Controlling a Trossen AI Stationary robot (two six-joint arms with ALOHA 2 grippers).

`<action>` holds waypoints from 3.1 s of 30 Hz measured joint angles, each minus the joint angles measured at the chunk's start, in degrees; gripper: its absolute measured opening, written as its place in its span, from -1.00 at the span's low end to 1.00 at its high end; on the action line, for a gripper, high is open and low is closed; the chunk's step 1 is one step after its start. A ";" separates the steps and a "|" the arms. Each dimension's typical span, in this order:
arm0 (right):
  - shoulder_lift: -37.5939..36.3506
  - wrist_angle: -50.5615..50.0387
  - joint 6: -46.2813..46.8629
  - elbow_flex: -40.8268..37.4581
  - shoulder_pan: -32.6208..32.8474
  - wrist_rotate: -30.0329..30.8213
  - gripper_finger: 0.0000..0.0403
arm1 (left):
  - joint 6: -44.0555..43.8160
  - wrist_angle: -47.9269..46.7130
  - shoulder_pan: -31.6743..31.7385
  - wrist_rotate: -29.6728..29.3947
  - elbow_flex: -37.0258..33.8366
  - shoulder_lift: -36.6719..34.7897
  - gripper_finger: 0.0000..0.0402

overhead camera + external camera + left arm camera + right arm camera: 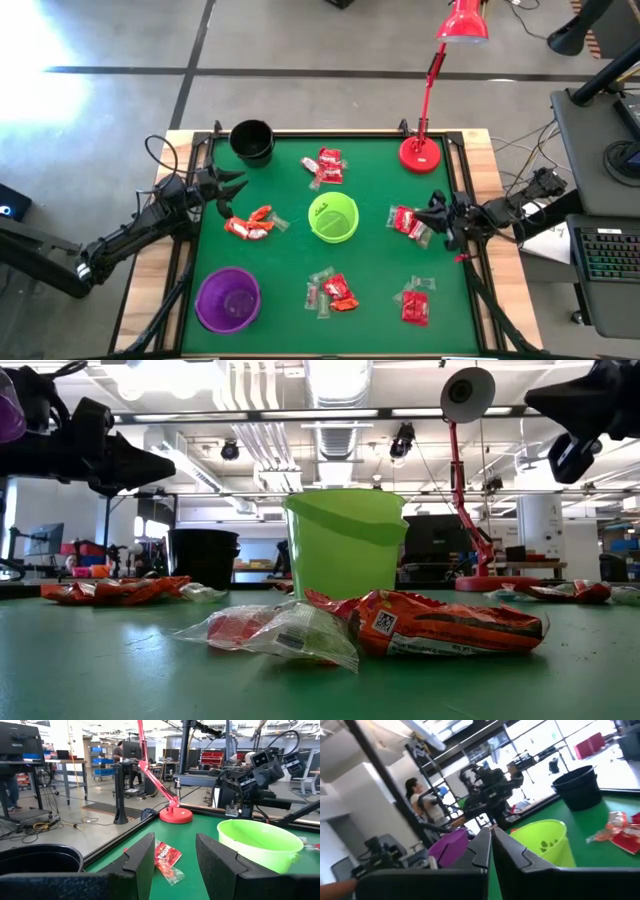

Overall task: Sort candy
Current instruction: Put the orange chocolate into the black bucket

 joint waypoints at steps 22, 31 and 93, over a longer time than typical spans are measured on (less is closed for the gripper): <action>0.08 -1.49 4.43 0.00 0.00 12.38 -0.96 | -0.45 3.81 -0.02 -9.41 0.00 0.16 -0.37; 0.43 -2.63 4.44 0.01 0.00 12.38 -0.96 | -7.17 6.78 -0.02 -9.54 -0.01 0.60 -0.37; 0.40 9.42 -6.96 0.01 0.00 15.77 -0.95 | -4.07 -33.62 -0.02 -3.48 37.37 24.62 -0.17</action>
